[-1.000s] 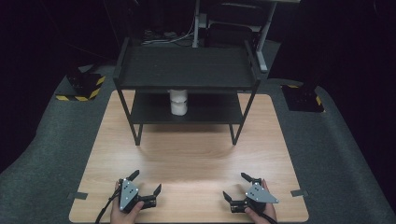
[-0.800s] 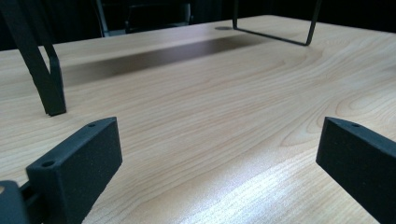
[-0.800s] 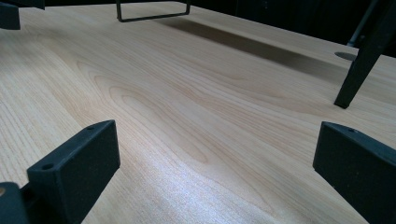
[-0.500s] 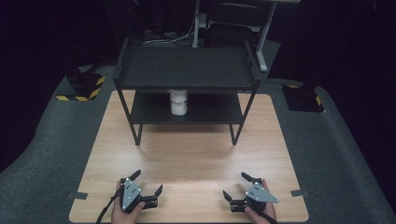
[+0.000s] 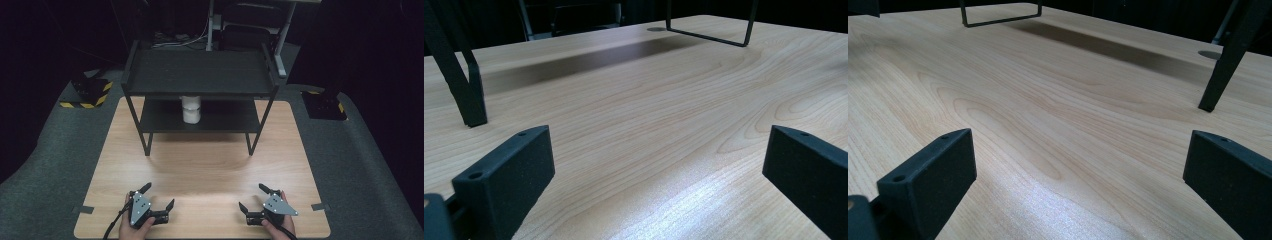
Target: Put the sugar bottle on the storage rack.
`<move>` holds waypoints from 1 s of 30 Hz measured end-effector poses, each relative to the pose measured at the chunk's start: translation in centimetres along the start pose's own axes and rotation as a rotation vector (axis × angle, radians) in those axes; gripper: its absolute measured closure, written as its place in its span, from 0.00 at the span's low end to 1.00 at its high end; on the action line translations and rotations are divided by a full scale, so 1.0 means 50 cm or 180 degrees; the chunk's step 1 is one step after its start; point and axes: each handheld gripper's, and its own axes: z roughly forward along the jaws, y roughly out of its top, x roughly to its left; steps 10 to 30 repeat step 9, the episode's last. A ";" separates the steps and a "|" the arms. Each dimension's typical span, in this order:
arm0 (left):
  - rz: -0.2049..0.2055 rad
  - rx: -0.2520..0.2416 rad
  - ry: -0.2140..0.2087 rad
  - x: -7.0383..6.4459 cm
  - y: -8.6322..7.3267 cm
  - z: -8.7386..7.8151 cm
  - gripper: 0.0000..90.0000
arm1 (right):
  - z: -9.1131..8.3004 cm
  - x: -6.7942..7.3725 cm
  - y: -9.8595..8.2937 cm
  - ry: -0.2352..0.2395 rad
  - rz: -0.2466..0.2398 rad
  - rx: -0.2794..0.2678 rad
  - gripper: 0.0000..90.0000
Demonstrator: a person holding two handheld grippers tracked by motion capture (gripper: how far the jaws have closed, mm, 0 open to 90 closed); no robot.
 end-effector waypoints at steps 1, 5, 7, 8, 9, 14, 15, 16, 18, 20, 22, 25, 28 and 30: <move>0.0005 0.0008 -0.0001 0.000 0.001 0.000 0.01 | 0.000 0.000 0.000 -0.0002 -0.0001 -0.0002 0.01; -0.0004 0.0041 -0.0005 0.000 0.005 0.002 0.01 | -0.002 0.001 -0.002 -0.0005 -0.0011 -0.0009 0.01; -0.0001 0.0055 -0.0006 0.000 0.006 0.002 0.01 | -0.003 0.001 -0.002 -0.0003 -0.0015 -0.0017 0.01; -0.0006 0.0059 -0.0004 0.000 0.007 0.003 0.01 | -0.003 0.001 -0.003 -0.0005 -0.0016 -0.0019 0.01; -0.0001 0.0064 -0.0006 0.000 0.007 0.003 0.01 | -0.003 0.002 -0.003 -0.0009 -0.0016 -0.0023 0.01; -0.0001 0.0064 -0.0006 0.000 0.007 0.003 0.01 | -0.003 0.002 -0.003 -0.0009 -0.0016 -0.0023 0.01; -0.0001 0.0064 -0.0006 0.000 0.007 0.003 0.01 | -0.003 0.002 -0.003 -0.0009 -0.0016 -0.0023 0.01; -0.0001 0.0064 -0.0006 0.000 0.007 0.003 0.01 | -0.003 0.002 -0.003 -0.0009 -0.0016 -0.0023 0.01; -0.0001 0.0064 -0.0006 0.000 0.007 0.003 0.01 | -0.003 0.002 -0.003 -0.0009 -0.0016 -0.0023 0.01; -0.0001 0.0064 -0.0006 0.000 0.007 0.003 0.01 | -0.003 0.002 -0.003 -0.0009 -0.0016 -0.0023 0.01; -0.0001 0.0064 -0.0006 0.000 0.007 0.003 0.01 | -0.003 0.002 -0.003 -0.0009 -0.0016 -0.0023 0.01; -0.0001 0.0064 -0.0006 0.000 0.007 0.003 0.01 | -0.003 0.002 -0.003 -0.0009 -0.0016 -0.0023 0.01; -0.0001 0.0064 -0.0006 0.000 0.007 0.003 0.01 | -0.003 0.002 -0.003 -0.0009 -0.0016 -0.0023 0.01; -0.0001 0.0064 -0.0006 0.000 0.007 0.003 0.01 | -0.003 0.002 -0.003 -0.0009 -0.0016 -0.0023 0.01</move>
